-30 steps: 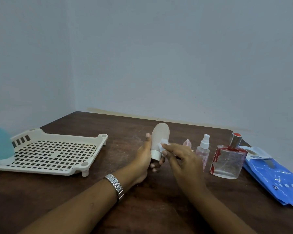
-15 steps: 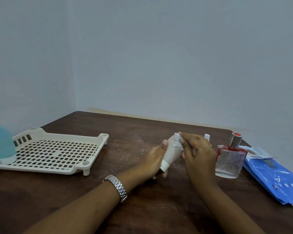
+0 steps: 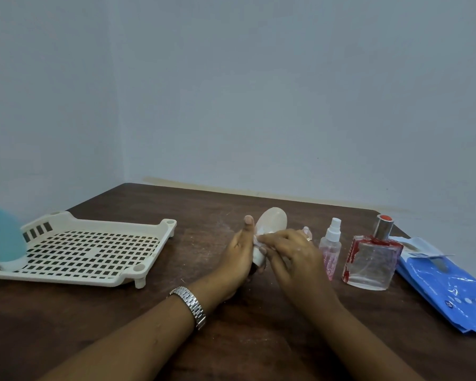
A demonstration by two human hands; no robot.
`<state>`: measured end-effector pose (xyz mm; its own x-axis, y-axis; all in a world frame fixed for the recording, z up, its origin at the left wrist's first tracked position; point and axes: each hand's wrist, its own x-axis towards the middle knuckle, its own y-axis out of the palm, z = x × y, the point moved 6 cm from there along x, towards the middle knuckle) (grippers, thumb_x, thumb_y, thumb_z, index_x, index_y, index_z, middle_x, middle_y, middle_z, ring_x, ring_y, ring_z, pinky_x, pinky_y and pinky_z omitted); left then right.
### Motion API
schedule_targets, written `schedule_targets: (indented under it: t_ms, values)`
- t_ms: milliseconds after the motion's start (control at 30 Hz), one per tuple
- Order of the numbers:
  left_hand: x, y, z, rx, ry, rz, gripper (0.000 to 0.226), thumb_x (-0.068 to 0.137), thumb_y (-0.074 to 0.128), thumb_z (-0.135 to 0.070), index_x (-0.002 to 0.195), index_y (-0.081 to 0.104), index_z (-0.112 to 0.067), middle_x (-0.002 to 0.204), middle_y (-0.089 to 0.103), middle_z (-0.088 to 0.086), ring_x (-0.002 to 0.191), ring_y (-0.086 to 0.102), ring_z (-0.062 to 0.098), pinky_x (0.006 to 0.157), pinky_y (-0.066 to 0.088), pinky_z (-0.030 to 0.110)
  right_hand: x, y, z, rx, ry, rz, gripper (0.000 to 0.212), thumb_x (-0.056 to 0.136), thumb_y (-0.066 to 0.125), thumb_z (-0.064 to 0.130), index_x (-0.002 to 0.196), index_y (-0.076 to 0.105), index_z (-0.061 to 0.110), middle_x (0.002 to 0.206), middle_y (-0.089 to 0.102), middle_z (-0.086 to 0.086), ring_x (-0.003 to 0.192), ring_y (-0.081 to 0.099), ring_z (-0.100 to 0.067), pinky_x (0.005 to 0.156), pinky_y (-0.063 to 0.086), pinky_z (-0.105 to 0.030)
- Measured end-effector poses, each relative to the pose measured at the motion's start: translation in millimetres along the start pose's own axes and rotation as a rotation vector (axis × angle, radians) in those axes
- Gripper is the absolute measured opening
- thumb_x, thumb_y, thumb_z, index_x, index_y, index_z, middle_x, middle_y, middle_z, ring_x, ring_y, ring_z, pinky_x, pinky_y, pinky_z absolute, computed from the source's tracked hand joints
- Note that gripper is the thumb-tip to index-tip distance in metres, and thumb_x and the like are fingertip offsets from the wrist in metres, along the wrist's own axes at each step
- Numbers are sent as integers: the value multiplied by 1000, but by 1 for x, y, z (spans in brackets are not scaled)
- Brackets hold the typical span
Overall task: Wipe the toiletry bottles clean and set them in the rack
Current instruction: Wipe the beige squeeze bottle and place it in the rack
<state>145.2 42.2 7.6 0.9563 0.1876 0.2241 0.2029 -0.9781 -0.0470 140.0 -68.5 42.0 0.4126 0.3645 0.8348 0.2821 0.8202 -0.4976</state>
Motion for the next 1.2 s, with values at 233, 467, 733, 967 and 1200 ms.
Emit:
schedule_targets:
  t_ms: [233, 467, 733, 967, 1200]
  values:
    - [0, 7, -4, -49, -34, 201, 50, 96, 27, -55, 110, 53, -15, 46, 49, 1, 34, 38, 9, 31, 25, 15, 5, -24, -20, -13, 126, -215, 12, 83, 63, 7, 92, 71, 10, 87, 63, 3, 79, 54, -7, 74, 34, 1]
    - [-4, 3, -3, -84, -180, 400, 61, 84, 32, -65, 104, 50, -10, 46, 44, 2, 34, 34, 8, 31, 24, 16, 3, -30, -40, 157, 353, -310, 14, 89, 61, 14, 100, 68, 20, 87, 66, 16, 73, 57, -1, 64, 48, -19]
    - [-3, 10, 12, -201, -180, 380, 62, 82, 37, -67, 131, 39, -28, 51, 48, 6, 34, 25, 7, 36, 28, 17, -8, 2, -47, 924, 759, -254, 18, 95, 48, 11, 108, 59, 14, 103, 69, -5, 89, 66, -10, 69, 53, -20]
    - [2, 8, 9, -272, -187, 292, 68, 80, 32, -70, 111, 46, -12, 49, 50, 5, 31, 24, 6, 36, 29, 16, -16, 23, -31, 1039, 813, -27, 21, 97, 44, 8, 112, 57, 5, 101, 69, -12, 96, 66, -22, 80, 56, -29]
    - [5, 4, 11, -289, -147, 280, 76, 86, 31, -65, 137, 37, -8, 58, 56, 7, 34, 31, 8, 38, 36, 20, -14, 18, -29, 962, 736, 20, 15, 95, 48, 6, 105, 59, 7, 89, 72, -7, 82, 68, -15, 71, 55, -21]
